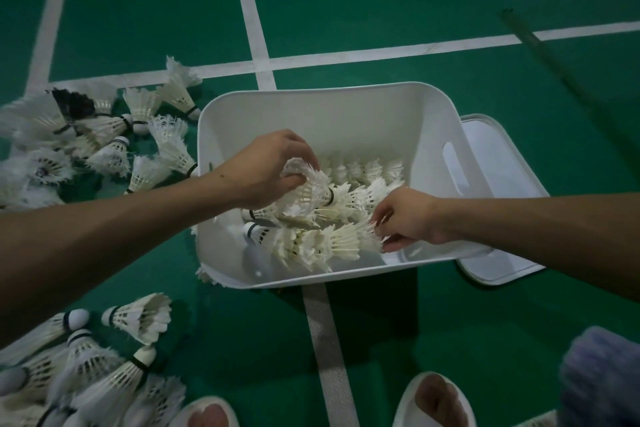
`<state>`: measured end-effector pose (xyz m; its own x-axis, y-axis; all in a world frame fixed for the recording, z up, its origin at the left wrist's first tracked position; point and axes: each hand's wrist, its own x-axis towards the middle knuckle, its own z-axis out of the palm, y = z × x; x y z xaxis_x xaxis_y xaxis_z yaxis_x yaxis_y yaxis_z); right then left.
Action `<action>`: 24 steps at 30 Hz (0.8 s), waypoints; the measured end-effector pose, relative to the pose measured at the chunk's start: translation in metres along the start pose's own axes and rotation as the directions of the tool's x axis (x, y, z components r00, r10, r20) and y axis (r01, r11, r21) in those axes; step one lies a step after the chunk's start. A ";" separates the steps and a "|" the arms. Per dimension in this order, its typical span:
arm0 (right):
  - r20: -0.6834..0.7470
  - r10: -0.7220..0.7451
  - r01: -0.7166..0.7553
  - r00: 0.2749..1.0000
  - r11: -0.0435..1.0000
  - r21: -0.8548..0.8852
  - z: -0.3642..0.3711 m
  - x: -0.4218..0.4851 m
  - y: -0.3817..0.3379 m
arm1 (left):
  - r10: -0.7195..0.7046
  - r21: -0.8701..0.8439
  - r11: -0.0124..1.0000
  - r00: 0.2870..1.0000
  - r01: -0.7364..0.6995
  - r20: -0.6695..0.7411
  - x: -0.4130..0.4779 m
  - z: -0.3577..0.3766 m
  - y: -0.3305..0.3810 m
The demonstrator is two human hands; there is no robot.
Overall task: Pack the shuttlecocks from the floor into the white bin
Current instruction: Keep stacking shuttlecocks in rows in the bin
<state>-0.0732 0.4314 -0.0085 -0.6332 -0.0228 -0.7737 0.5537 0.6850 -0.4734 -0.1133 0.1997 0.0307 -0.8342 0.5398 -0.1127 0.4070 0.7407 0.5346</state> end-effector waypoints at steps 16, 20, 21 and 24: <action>-0.027 -0.048 0.041 0.998 0.980 -0.194 -0.014 -0.010 -0.007 | -0.087 0.004 0.996 0.996 0.087 0.035 0.007 0.005 0.010; -0.160 -0.513 0.423 0.843 0.817 -0.391 -0.022 -0.036 -0.034 | -0.125 0.000 0.992 0.992 0.125 0.033 0.009 0.007 0.015; -0.146 -0.636 0.541 0.758 0.737 -0.404 -0.021 -0.041 -0.040 | -0.131 0.000 0.991 0.991 0.131 0.036 0.010 0.007 0.018; -0.009 -0.824 0.697 0.566 0.485 -0.529 -0.015 -0.040 -0.044 | -0.144 -0.050 0.988 0.988 0.147 0.054 0.011 0.009 0.024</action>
<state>-0.0805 0.4129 0.0494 -0.8198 -0.5710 -0.0440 -0.4589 0.7010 -0.5459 -0.1096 0.2275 0.0349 -0.8629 0.4481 -0.2336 0.2608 0.7909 0.5536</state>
